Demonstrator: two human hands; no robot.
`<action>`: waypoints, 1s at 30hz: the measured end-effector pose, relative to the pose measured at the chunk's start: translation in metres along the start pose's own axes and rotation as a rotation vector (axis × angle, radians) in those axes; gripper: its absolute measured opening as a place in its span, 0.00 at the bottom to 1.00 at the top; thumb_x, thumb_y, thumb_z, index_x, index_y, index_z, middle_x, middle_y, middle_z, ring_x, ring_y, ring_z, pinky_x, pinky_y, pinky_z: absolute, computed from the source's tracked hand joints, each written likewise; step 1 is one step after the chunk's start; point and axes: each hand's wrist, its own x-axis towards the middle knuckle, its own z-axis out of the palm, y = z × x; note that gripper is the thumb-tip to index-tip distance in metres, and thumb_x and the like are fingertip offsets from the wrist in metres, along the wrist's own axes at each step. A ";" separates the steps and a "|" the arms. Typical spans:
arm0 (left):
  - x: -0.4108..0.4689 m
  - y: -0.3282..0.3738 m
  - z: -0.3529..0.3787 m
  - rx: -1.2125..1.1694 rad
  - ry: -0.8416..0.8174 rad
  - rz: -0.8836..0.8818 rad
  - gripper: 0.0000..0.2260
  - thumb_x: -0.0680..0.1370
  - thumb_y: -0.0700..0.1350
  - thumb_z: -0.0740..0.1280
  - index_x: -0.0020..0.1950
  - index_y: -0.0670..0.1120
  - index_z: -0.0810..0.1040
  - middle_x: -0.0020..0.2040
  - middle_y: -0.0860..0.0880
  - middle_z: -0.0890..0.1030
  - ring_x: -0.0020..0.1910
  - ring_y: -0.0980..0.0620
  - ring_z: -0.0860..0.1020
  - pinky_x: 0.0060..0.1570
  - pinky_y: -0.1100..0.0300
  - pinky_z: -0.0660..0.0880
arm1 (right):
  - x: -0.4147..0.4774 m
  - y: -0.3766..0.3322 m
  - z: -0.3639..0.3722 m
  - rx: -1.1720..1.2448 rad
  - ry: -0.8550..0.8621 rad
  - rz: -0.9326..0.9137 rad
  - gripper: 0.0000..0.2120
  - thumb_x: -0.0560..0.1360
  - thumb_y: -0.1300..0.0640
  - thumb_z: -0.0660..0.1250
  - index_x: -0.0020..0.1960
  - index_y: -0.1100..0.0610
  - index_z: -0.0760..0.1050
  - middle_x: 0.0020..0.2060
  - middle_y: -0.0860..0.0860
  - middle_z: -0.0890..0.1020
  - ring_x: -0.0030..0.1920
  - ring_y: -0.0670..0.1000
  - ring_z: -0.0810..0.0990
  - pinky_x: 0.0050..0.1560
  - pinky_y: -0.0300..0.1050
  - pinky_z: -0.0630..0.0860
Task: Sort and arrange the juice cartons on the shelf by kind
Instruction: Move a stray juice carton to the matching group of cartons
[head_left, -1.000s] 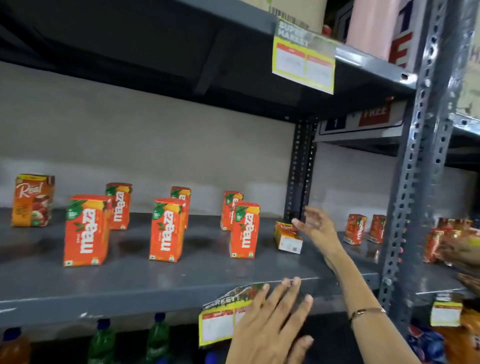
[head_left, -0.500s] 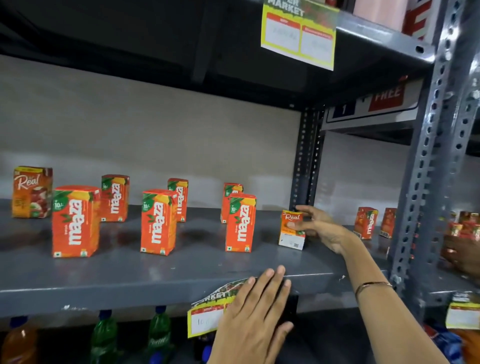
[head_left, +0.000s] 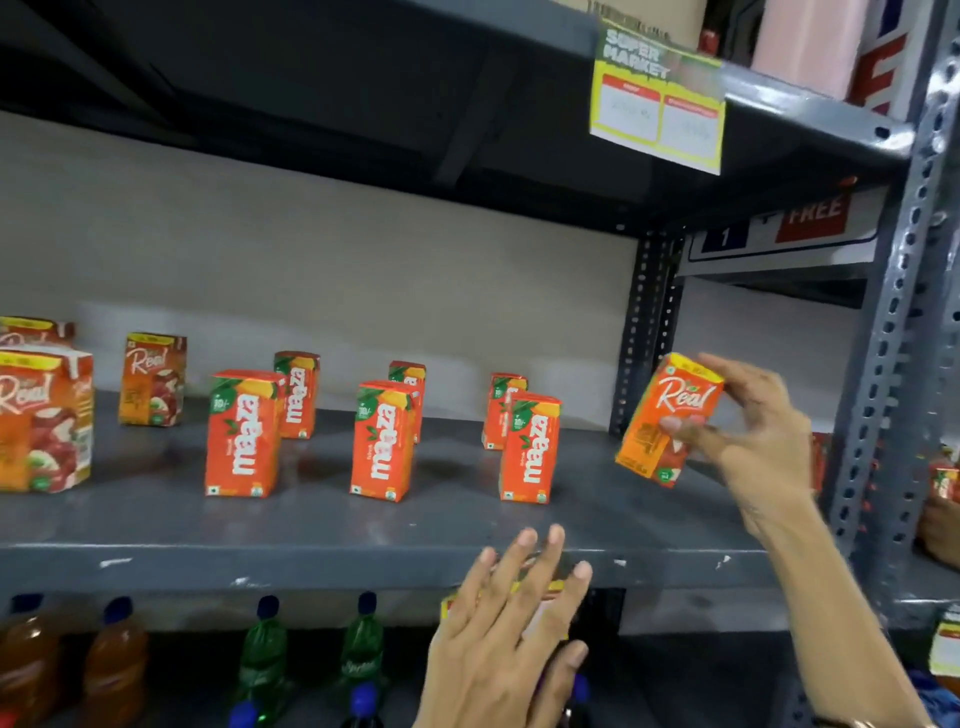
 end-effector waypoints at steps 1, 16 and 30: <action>-0.004 -0.009 -0.008 -0.010 0.027 -0.031 0.18 0.80 0.52 0.50 0.67 0.51 0.68 0.68 0.49 0.71 0.70 0.51 0.65 0.69 0.56 0.60 | -0.002 -0.013 0.003 0.034 0.011 -0.043 0.28 0.55 0.59 0.78 0.49 0.36 0.77 0.59 0.53 0.74 0.58 0.46 0.76 0.47 0.39 0.80; -0.094 -0.246 -0.196 0.221 0.252 -0.489 0.21 0.81 0.51 0.51 0.72 0.45 0.63 0.73 0.44 0.64 0.75 0.48 0.57 0.73 0.49 0.53 | -0.052 -0.175 0.302 0.356 -0.283 -0.268 0.28 0.58 0.61 0.79 0.52 0.44 0.72 0.56 0.56 0.77 0.58 0.52 0.77 0.53 0.50 0.79; -0.139 -0.366 -0.263 0.365 0.159 -0.587 0.23 0.82 0.53 0.46 0.72 0.45 0.64 0.73 0.46 0.63 0.75 0.50 0.56 0.73 0.51 0.53 | -0.110 -0.209 0.556 -0.014 -0.484 -0.153 0.26 0.58 0.69 0.76 0.53 0.54 0.74 0.49 0.49 0.67 0.49 0.47 0.71 0.40 0.14 0.60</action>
